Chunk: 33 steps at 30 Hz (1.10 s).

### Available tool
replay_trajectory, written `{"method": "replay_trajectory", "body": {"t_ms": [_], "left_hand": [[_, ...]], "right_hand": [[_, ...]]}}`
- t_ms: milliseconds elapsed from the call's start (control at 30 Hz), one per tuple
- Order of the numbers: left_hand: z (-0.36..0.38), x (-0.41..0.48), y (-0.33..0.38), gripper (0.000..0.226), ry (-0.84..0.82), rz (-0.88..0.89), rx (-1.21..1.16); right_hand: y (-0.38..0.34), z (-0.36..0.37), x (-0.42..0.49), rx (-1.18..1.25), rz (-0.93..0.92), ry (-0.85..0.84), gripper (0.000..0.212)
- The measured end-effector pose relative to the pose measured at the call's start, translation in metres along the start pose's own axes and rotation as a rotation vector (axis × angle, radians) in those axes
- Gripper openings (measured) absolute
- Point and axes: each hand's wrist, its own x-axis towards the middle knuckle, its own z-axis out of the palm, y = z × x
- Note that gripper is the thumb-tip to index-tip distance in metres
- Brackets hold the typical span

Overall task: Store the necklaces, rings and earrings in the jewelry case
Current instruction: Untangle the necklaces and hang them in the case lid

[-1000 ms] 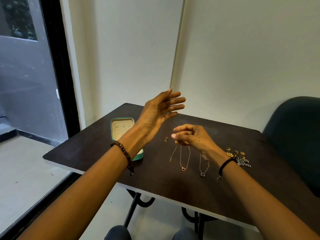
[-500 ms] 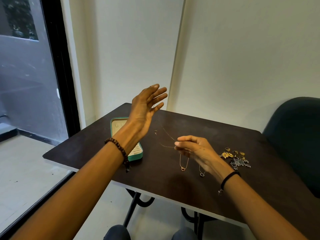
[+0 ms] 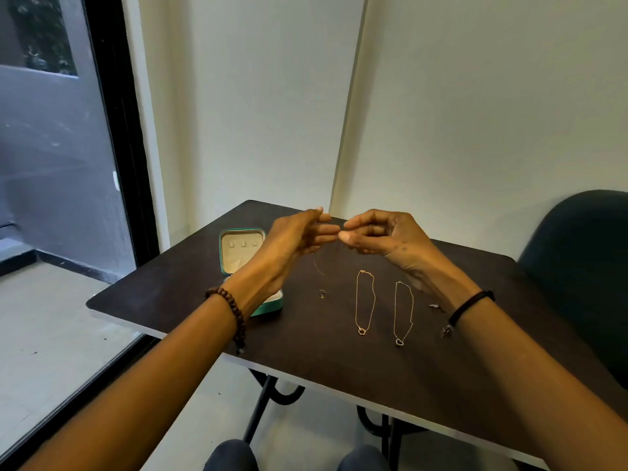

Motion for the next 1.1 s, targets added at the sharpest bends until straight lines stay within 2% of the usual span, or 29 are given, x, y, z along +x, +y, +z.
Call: {"method": "replay_trajectory", "body": {"t_ms": [200, 467, 700, 767, 967, 1100], "left_hand": [[0.008, 0.0, 0.001, 0.04, -0.035, -0.003, 0.165], [0.012, 0.002, 0.007, 0.048, -0.141, -0.057, 0.229], [0.018, -0.002, 0.005, 0.053, -0.198, -0.07, 0.305], [0.022, -0.002, 0.006, 0.056, -0.216, -0.068, 0.318], [0.029, -0.001, 0.008, 0.059, -0.253, -0.051, 0.262], [0.028, -0.003, 0.008, 0.056, -0.258, -0.052, 0.234]], "right_hand": [[-0.01, -0.002, 0.003, -0.028, -0.013, -0.023, 0.024], [-0.009, -0.008, -0.001, -0.107, -0.033, -0.011, 0.024], [-0.003, -0.006, -0.004, -0.064, -0.025, 0.039, 0.021], [0.001, -0.003, -0.004, 0.002, 0.004, 0.06, 0.018], [0.004, 0.01, -0.011, 0.402, 0.083, 0.037, 0.011], [0.006, 0.013, -0.013, 0.407, 0.133, 0.034, 0.012]]}}
